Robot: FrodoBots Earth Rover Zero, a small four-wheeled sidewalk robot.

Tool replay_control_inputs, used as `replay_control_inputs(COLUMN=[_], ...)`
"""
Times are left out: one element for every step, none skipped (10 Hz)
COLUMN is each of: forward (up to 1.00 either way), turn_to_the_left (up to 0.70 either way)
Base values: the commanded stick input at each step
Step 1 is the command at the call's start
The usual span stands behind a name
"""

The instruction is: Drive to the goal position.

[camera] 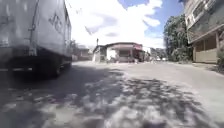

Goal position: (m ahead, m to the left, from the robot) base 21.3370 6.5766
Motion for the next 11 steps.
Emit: replay_control_inputs(forward=[1.00,1.00,1.00,1.00,1.00,1.00,1.00,1.00,1.00,1.00,1.00], turn_to_the_left=[0.00,0.00,0.00,0.00,0.00,0.00,0.00,0.00,0.00,0.00,0.00])
